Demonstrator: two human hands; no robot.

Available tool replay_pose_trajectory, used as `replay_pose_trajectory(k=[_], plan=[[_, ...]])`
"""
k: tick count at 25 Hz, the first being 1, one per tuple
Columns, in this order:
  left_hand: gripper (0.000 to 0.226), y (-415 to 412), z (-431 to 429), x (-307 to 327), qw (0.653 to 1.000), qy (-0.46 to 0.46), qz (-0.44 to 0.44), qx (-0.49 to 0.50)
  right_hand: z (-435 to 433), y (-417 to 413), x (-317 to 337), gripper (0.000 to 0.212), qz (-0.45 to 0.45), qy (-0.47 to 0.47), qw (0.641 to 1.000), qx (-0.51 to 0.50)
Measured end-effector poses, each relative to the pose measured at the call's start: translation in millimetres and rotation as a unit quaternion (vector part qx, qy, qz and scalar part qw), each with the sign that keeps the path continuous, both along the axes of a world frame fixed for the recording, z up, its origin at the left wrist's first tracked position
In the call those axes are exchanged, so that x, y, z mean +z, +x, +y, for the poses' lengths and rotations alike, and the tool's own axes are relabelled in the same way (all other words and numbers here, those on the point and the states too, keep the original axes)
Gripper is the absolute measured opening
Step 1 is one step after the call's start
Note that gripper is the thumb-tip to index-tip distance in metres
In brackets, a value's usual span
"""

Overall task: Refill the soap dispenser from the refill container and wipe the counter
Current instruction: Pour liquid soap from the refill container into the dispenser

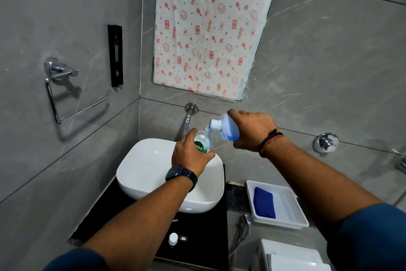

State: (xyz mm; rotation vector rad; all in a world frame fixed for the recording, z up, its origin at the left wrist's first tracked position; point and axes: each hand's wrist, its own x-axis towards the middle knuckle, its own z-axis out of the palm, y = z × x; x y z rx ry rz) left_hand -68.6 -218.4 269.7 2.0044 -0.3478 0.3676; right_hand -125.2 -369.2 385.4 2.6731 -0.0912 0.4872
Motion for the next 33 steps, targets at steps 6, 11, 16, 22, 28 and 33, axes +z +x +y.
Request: replay_pose_trajectory(k=[6,11,16,22,28,33], plan=[[0.073,0.7,-1.7,-0.5,1.0,-0.007,-0.001,0.002,-1.7,3.8,-0.3,0.076,0.006,0.0,1.0,-0.004],[0.073,1.2,-2.2,-0.7,1.0,-0.004,0.0,0.003,-0.5,3.6,1.9,0.076,0.014,-0.004,1.0,-0.007],[0.074,1.2,-2.7,-0.4,1.0,-0.005,0.005,0.001,2.7,1.6,5.1,0.074,0.02,-0.003,1.0,-0.008],[0.075,2.4,-3.2,1.4,1.0,-0.003,0.005,0.001,5.3,-0.2,9.8,0.074,0.024,-0.008,1.0,-0.011],[0.073,1.7,-3.1,2.3,1.0,-0.006,-0.002,0.001,5.1,-0.5,10.2,0.074,0.024,-0.004,1.0,-0.011],[0.073,1.1,-3.8,3.2,1.0,-0.007,-0.002,0.001,3.5,0.4,10.3,0.074,0.021,-0.007,1.0,-0.01]])
